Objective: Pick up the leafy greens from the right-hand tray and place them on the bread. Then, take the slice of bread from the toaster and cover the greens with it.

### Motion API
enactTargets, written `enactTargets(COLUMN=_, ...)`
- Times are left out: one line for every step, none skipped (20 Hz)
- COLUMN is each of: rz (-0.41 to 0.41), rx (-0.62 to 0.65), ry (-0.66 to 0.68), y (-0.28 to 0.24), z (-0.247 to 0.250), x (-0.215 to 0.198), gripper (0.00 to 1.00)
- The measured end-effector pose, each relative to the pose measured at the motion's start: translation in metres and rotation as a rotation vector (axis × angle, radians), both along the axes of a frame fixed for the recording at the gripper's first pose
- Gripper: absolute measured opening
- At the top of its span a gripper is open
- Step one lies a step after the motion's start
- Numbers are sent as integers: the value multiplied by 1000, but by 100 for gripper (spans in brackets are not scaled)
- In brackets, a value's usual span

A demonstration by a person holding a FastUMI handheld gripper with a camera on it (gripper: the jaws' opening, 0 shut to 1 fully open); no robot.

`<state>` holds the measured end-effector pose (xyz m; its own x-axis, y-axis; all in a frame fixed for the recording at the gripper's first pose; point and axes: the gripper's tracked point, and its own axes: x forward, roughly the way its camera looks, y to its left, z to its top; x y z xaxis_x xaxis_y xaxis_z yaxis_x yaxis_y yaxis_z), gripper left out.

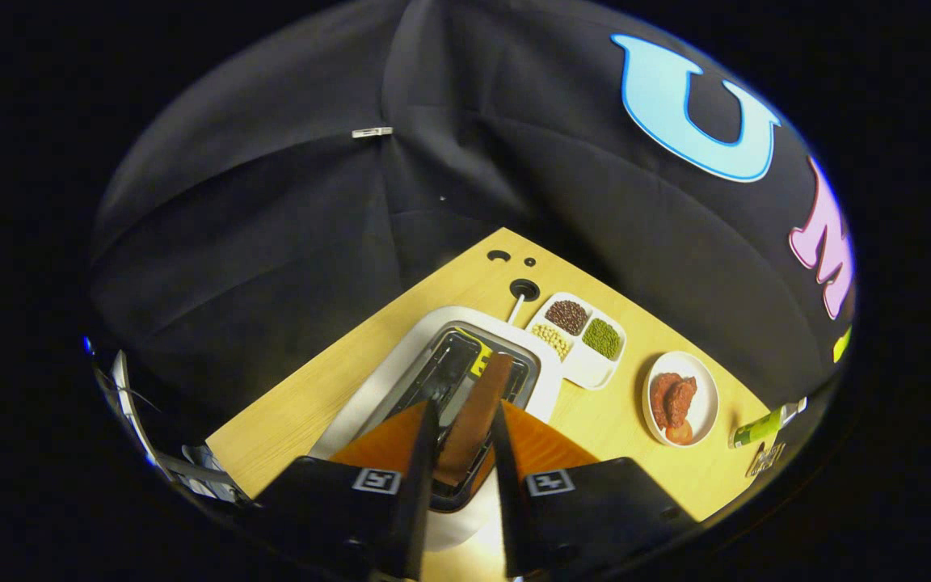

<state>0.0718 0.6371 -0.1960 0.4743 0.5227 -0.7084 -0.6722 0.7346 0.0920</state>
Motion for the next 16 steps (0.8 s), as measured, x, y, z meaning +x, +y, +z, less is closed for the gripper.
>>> enactTargets(rz=-27, rx=16, ry=14, y=0, z=0, x=3, gripper=33)
enactTargets(rz=-52, rx=34, ry=40, y=0, z=-1, x=2, gripper=26)
enactTargets(rz=-72, rx=51, ry=64, y=-1, z=0, x=1, gripper=19)
enactTargets(rz=-91, rx=76, ry=76, y=-2, z=5, x=2, gripper=19)
enactTargets(rz=-95, rx=102, ry=72, y=-1, z=12, x=2, gripper=17)
enactTargets(rz=-96, rx=126, ry=48, y=-4, z=21, x=5, gripper=15)
enactTargets(rz=-97, rx=155, ry=34, y=-6, z=32, x=4, gripper=13)
enactTargets(rz=-99, rx=191, ry=34, y=-8, z=44, x=3, gripper=13)
enactTargets(rz=-102, rx=239, ry=44, y=-10, z=59, x=-1, gripper=13)
enactTargets(rz=-107, rx=279, ry=42, y=-14, z=73, x=0, gripper=13)
enactTargets(rz=-111, rx=309, ry=36, y=-22, z=85, x=0, gripper=13)
enactTargets(rz=-105, rx=346, ry=33, y=-30, z=98, x=-2, gripper=13)
enactTargets(rz=-100, rx=379, ry=33, y=-37, z=109, x=-5, gripper=13)
enactTargets(rz=-103, rx=401, ry=26, y=-50, z=118, x=-5, gripper=13)
enactTargets(rz=-110, rx=420, ry=16, y=-64, z=125, x=-5, gripper=13)
enactTargets(rz=-122, rx=442, ry=13, y=-79, z=131, x=-5, gripper=13)
